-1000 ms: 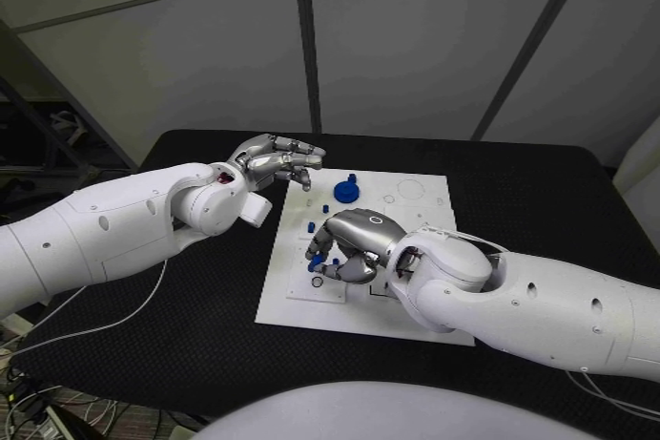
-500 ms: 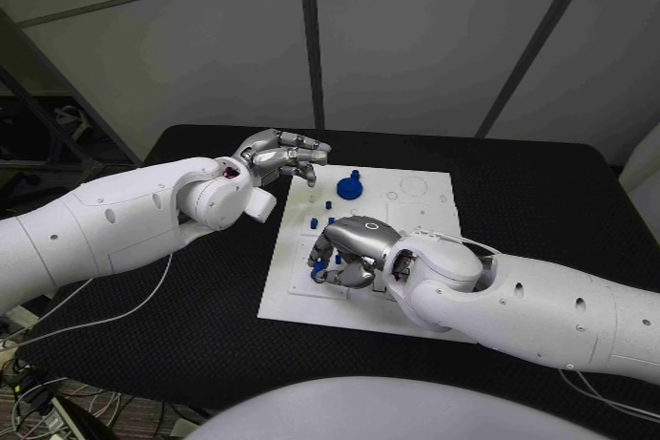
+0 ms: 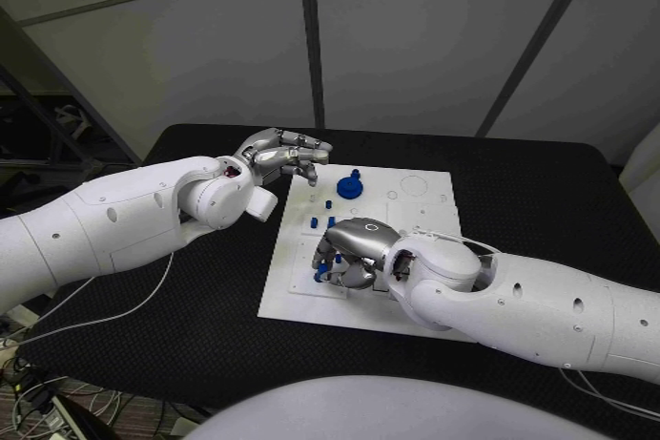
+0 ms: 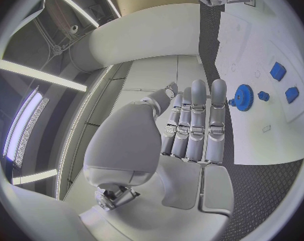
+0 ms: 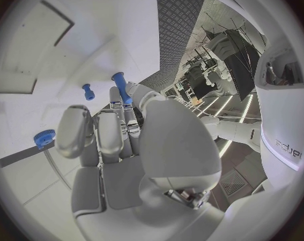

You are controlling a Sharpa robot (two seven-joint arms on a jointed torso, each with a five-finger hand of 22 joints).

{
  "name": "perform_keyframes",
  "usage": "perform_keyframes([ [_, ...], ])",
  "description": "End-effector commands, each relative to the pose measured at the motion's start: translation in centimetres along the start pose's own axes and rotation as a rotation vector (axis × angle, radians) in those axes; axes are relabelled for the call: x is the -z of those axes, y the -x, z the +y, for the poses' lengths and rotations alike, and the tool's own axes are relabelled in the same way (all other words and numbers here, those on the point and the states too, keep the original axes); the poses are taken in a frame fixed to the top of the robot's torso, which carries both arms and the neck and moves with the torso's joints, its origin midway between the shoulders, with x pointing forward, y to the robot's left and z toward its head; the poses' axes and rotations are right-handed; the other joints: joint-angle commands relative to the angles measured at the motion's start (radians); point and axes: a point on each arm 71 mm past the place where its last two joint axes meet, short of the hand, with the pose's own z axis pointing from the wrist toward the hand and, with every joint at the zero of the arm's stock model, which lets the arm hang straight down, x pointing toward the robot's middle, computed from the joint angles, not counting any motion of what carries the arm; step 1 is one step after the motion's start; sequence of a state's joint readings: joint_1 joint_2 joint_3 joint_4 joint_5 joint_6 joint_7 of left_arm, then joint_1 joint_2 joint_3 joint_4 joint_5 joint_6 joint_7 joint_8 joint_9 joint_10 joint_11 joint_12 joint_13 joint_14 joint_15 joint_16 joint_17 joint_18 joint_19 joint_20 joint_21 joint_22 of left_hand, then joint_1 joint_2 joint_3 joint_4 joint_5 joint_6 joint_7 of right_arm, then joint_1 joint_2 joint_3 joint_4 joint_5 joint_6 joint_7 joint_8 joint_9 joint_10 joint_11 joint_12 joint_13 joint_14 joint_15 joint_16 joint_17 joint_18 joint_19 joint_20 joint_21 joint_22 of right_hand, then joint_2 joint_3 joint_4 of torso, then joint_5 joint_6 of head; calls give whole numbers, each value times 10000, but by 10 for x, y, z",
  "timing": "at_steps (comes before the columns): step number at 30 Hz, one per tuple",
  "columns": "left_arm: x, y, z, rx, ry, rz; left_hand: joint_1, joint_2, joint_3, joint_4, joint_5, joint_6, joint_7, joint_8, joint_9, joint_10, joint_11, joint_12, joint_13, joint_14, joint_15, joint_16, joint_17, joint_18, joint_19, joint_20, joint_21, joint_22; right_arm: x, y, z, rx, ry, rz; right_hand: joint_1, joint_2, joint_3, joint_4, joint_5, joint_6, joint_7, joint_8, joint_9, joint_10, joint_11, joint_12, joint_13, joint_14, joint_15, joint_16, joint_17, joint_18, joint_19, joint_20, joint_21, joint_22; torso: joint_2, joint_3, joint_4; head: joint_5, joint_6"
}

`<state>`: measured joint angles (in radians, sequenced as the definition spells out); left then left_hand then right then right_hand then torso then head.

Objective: Assemble the parts on the task board

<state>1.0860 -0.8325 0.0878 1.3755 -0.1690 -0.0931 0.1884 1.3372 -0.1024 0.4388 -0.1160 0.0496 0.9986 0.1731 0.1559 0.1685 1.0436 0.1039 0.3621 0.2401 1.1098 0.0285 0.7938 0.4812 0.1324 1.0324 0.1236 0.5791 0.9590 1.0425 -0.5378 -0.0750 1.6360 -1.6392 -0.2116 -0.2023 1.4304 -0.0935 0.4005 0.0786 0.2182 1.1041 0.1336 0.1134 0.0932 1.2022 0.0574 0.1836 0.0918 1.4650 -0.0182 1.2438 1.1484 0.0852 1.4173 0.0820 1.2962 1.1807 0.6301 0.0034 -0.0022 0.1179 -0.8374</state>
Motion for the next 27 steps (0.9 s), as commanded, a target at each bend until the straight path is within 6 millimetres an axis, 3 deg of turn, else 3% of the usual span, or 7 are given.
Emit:
perform_keyframes([
  [1, 0, -1, -2, 51, -80, 116, -65, 58, -34, -15, 8, -92, 2, 27, -14, -62, 0, 34, 13, -41, 22, -62, -11, 494, 25, 56, -69, -11, 0, -1, -2, 461, -256, 117, 88, -27, 22, -20, 54, 52, 12, 35, 17, 14, 46, -64, 14, 368, -48, 42, 15, -28, 12, -39, 43, 27, 3, -1, 2, 4, -8],
  [13, 1, 0, -2, 43, -73, 90, -65, 58, -34, -15, 8, -92, 2, 27, -14, -62, 0, 34, 13, -41, 22, -62, -11, 494, 25, 56, -69, -11, -1, -2, 2, 677, -265, 143, 50, -74, 0, -27, 38, 15, 26, 3, 7, -13, 64, -115, 12, 352, -34, -4, -54, -21, -12, -24, 12, -13, 4, 1, -13, 11, -22],
  [18, 0, 0, -2, 44, -69, 90, -81, 74, -38, -3, 7, -100, 7, 43, -16, -81, 5, 64, 20, -45, 27, -58, -22, 493, 30, 61, -86, -23, -2, -2, 2, 592, -181, 231, -262, -333, -88, 117, -26, -636, 264, -405, -162, -723, 320, -565, -140, 322, 173, -44, -144, 12, -143, 120, -166, -241, -11, -5, -2, 3, -29],
  [21, 0, 0, -2, 44, -67, 92, -81, 74, -38, -3, 7, -100, 7, 43, -16, -81, 5, 64, 20, -45, 27, -58, -22, 493, 30, 61, -86, -23, -2, -3, 3, 493, -103, 275, -431, -548, -220, 184, -47, -1210, 256, -537, -276, -1075, 384, -710, -202, 269, 239, -158, -314, 72, -271, 200, -349, -470, -11, -4, 5, 1, -26],
  [27, 0, 0, -1, 44, -59, 88, -85, 86, -37, 3, 8, -102, 8, 49, -16, -87, 6, 74, 22, -46, 28, -57, -26, 493, 32, 63, -91, -27, -1, -6, 5, 322, 89, 317, -523, -668, -437, 211, -108, -1448, 241, -514, -270, -1323, 392, -736, -216, 225, 242, -234, -436, 105, -342, 231, -459, -603, -5, 1, 10, 2, -24],
])
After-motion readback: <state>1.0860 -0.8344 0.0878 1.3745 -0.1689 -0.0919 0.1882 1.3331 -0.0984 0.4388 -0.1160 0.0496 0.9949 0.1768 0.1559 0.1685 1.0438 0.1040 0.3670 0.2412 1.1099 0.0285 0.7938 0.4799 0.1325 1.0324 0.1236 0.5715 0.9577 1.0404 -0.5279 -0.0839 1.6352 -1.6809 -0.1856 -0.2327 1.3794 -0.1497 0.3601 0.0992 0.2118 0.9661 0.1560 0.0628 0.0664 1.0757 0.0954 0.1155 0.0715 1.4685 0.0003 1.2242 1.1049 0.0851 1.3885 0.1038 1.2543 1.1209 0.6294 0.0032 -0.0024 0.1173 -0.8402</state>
